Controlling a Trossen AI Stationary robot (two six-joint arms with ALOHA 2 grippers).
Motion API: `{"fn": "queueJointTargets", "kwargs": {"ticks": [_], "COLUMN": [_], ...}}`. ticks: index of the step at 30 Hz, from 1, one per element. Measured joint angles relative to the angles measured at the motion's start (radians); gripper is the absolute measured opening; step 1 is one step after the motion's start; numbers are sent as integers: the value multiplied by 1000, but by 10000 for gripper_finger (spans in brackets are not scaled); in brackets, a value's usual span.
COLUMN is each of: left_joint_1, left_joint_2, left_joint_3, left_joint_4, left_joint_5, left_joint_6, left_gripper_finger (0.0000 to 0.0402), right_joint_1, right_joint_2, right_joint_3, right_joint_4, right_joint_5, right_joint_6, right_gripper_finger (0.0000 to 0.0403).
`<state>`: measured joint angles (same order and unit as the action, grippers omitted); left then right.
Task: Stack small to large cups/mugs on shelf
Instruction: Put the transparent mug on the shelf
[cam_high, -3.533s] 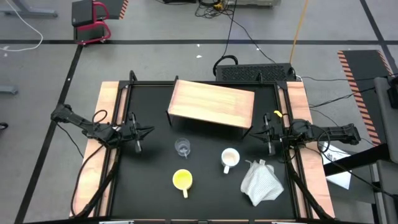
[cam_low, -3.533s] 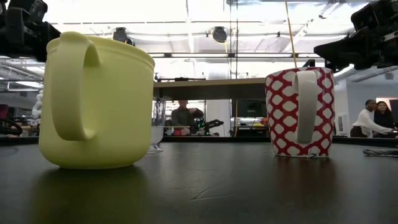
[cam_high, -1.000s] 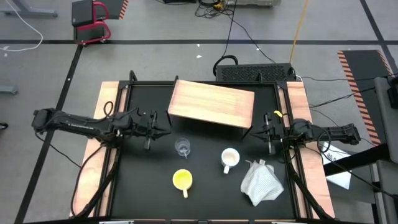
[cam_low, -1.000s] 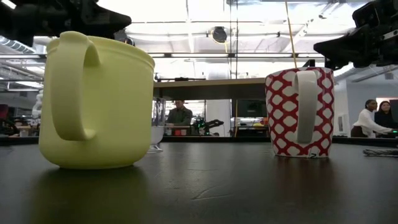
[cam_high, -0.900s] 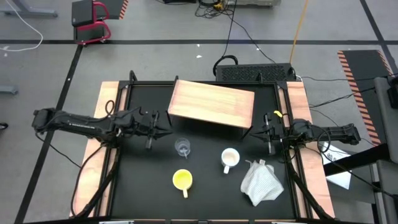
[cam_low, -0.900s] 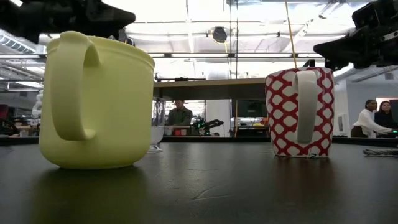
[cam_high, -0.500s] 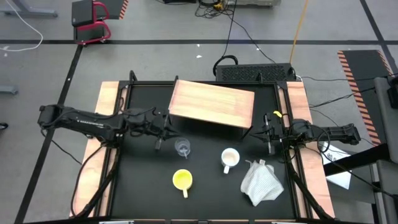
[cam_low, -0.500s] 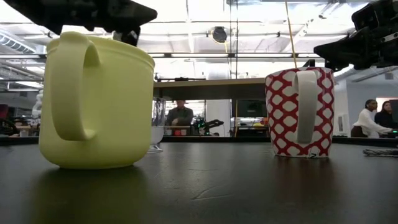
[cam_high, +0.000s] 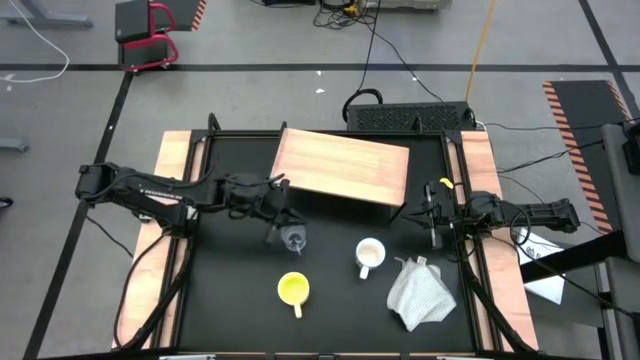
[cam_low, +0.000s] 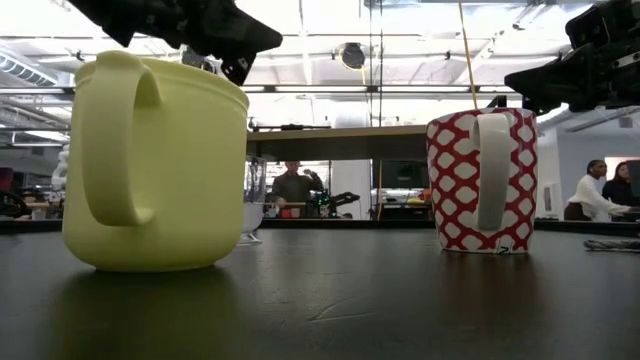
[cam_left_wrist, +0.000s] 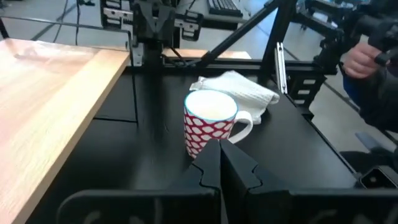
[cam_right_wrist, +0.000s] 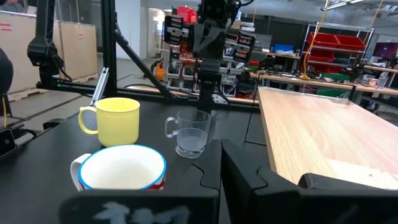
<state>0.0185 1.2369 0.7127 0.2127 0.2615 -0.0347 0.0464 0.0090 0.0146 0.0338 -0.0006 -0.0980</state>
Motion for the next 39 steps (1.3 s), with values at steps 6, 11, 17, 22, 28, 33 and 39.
{"fn": "queueJointTargets", "kwargs": {"ticks": [6,11,17,22,28,33,39], "left_joint_1": [23,41,52,54,55,56,62], "left_joint_2": [0,0,0,28,122,213,295], "left_joint_3": [105,195,257,285,344,407,478], "left_joint_4": [-210,-386,-577,-660,-787,-866,-929], "left_joint_5": [-10,-3,13,54,60,50,44], "left_joint_6": [18,45,99,134,206,280,332], "left_gripper_finger": [0,0,0,0,0,0,0], "right_joint_1": [0,0,0,0,0,0,0], "right_joint_2": [0,0,0,0,1,1,1], "right_joint_3": [0,0,0,0,0,0,0], "right_joint_4": [0,0,-1,-1,-1,-1,-2], "right_joint_5": [0,0,0,0,0,0,0], "right_joint_6": [11,11,10,8,7,7,10], "right_gripper_finger": [0,0,0,0,0,0,0]}}
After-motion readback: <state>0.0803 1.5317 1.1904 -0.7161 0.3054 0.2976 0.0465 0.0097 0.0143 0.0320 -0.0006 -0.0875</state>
